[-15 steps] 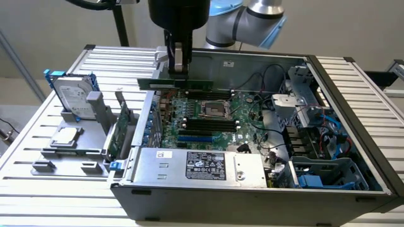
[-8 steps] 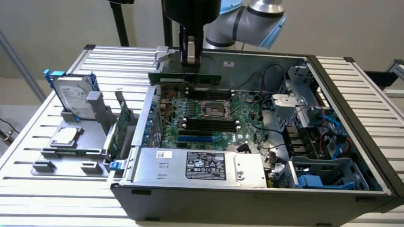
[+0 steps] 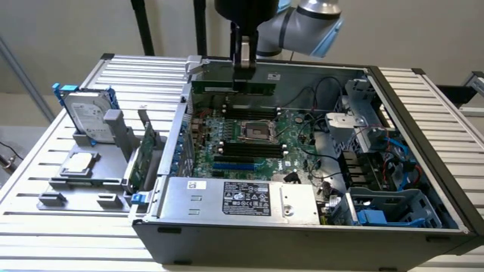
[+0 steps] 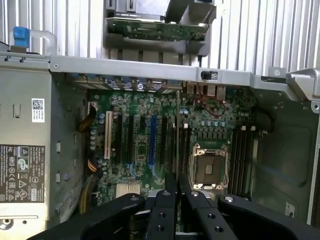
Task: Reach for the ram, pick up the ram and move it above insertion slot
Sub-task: 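Pick up the ram and move it above insertion slot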
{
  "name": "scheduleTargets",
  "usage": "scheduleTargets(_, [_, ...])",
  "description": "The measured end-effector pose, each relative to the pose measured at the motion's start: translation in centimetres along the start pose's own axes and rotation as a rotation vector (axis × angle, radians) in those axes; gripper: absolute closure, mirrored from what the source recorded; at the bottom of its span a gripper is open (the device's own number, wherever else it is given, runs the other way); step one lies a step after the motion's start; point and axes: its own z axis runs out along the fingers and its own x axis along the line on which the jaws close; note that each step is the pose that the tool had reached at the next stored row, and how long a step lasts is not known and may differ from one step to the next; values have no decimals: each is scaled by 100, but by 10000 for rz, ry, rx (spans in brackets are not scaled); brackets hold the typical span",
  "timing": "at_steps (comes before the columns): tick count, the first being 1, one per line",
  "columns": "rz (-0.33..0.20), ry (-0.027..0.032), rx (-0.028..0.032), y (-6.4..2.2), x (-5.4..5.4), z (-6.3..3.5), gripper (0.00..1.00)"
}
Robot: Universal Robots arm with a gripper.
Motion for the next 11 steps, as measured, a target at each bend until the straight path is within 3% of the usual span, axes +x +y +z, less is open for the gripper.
scheduleTargets(11, [214,56,25,-280,-71,36,87])
